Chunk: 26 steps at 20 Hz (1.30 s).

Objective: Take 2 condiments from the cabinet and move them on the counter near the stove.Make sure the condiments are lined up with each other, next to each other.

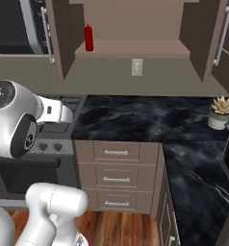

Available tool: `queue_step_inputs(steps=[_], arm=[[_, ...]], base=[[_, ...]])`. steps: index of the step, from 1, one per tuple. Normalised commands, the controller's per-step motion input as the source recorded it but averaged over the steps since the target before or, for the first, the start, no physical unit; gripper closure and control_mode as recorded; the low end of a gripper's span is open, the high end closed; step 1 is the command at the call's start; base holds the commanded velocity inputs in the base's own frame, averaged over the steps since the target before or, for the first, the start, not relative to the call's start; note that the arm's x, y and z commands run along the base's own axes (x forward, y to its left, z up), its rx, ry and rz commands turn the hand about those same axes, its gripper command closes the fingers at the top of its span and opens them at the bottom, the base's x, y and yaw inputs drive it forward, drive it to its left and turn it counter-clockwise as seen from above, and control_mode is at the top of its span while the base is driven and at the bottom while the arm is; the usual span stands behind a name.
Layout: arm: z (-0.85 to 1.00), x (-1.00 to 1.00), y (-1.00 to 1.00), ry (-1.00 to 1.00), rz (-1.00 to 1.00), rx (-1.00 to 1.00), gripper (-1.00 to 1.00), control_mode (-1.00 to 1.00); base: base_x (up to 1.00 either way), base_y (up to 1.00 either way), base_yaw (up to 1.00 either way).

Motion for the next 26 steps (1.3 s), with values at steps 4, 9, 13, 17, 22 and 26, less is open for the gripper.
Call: queue_step_inputs(steps=[4,9,13,17,22,26], arm=[[0.0,0.0,0.0,0.0,0.0,0.0,-1.0,1.0],[0.0,0.0,0.0,0.0,0.0,0.0,-1.0,1.0],[0.0,0.0,0.0,0.0,0.0,0.0,-1.0,1.0],[0.0,0.0,0.0,0.0,0.0,0.0,-1.0,1.0],[0.0,0.0,0.0,0.0,0.0,0.0,-1.0,1.0],[0.0,0.0,0.0,0.0,0.0,0.0,-1.0,1.0]], base=[[0.55,-0.23,0.0],[0.71,-0.28,0.0],[0.56,-0.51,0.02],[0.46,-0.48,0.01],[0.57,-0.02,0.0],[0.48,0.08,0.0]])
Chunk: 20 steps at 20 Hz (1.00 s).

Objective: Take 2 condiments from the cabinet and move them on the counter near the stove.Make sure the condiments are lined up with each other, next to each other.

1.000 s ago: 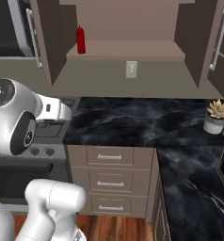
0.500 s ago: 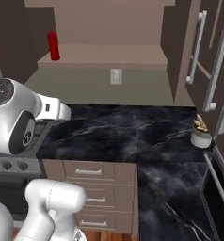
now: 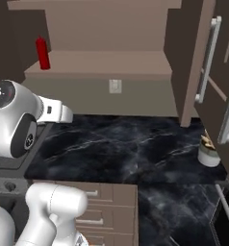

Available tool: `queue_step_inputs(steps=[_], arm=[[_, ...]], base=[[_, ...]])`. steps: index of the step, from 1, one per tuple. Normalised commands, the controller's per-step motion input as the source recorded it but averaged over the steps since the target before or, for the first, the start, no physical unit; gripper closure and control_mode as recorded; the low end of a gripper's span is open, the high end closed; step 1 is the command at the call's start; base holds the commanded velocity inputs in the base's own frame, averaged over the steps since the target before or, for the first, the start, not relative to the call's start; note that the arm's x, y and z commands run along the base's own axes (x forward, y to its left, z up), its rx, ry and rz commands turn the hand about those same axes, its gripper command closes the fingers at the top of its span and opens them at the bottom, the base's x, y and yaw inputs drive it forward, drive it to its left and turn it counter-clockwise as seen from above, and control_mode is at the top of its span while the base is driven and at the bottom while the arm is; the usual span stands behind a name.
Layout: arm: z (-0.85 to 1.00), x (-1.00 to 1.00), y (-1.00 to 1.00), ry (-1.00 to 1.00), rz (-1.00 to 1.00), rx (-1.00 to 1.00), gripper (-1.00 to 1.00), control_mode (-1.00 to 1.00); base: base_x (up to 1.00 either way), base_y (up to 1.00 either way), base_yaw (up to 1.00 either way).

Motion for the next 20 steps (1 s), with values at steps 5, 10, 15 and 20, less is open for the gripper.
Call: queue_step_inputs(steps=[5,10,15,20], arm=[[0.0,0.0,0.0,0.0,0.0,0.0,-1.0,1.0],[0.0,0.0,0.0,0.0,0.0,0.0,-1.0,1.0],[0.0,0.0,0.0,0.0,0.0,0.0,-1.0,1.0],[0.0,0.0,0.0,0.0,0.0,0.0,-1.0,1.0]], base=[[0.48,0.0,0.0],[0.47,0.0,0.0],[0.63,0.16,-0.02],[0.54,0.1,0.0]])
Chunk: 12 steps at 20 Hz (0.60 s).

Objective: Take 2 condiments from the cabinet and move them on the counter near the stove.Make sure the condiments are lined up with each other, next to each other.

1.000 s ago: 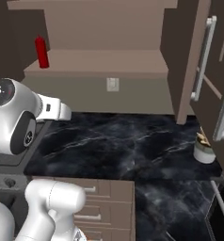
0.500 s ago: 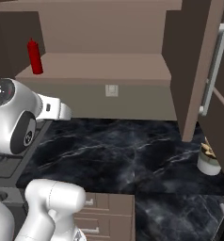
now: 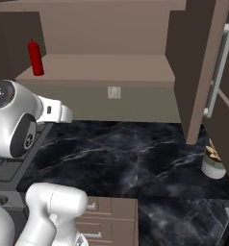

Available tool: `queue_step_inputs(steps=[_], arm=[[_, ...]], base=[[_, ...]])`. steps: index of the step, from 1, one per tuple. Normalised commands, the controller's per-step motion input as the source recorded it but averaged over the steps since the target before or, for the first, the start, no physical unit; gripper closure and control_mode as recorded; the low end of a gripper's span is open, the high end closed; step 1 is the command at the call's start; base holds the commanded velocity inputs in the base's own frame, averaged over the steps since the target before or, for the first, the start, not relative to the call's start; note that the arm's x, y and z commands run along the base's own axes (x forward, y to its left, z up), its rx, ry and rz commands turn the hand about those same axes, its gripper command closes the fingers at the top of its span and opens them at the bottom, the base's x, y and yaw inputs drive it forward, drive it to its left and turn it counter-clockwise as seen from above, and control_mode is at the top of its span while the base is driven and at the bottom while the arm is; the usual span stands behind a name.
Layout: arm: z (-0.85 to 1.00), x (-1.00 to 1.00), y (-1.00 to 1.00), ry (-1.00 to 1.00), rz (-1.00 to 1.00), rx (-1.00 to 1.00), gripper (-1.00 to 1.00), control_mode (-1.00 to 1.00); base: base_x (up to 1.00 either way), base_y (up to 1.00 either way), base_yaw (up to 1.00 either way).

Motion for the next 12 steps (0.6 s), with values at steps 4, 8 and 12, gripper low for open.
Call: queue_step_inputs(steps=[4,8,12], arm=[[0.0,0.0,0.0,0.0,0.0,0.0,-1.0,1.0],[0.07,-0.06,0.0,-0.05,0.07,0.0,-1.0,-1.0],[0.22,0.0,0.0,-0.15,0.26,0.0,-1.0,-1.0]], base=[[0.01,0.0,-0.01],[-0.07,0.0,0.01],[0.0,0.0,0.0]])
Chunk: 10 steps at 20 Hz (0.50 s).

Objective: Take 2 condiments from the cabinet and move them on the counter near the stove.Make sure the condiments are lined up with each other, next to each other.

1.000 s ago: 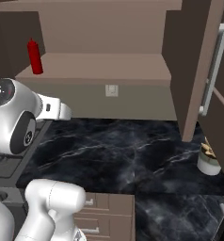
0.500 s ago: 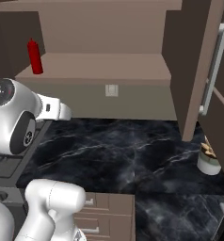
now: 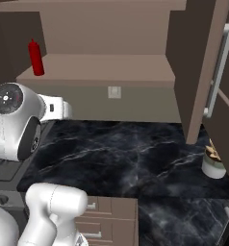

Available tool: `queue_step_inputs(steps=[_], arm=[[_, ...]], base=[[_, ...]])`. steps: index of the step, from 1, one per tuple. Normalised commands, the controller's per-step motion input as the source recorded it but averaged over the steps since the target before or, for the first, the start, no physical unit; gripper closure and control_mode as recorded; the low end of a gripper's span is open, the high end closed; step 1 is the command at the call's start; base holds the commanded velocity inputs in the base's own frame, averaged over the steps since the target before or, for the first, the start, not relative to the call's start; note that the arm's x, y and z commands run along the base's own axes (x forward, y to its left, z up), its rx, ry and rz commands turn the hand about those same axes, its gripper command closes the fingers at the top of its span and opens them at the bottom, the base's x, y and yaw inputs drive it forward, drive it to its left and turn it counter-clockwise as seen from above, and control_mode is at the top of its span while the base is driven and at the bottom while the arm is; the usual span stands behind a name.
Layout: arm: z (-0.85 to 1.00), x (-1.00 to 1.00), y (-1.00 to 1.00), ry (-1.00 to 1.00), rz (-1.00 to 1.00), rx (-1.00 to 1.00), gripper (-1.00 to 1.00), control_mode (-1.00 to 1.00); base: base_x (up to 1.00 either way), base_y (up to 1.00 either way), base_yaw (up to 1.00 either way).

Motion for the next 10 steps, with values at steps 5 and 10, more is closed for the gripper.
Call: queue_step_inputs(steps=[5,10], arm=[[0.42,0.01,0.0,-0.14,0.24,-0.02,-1.0,-1.0],[0.39,0.01,0.05,-0.01,0.08,-0.01,-1.0,-1.0]], base=[[0.0,0.0,0.0],[0.0,0.0,0.0]])
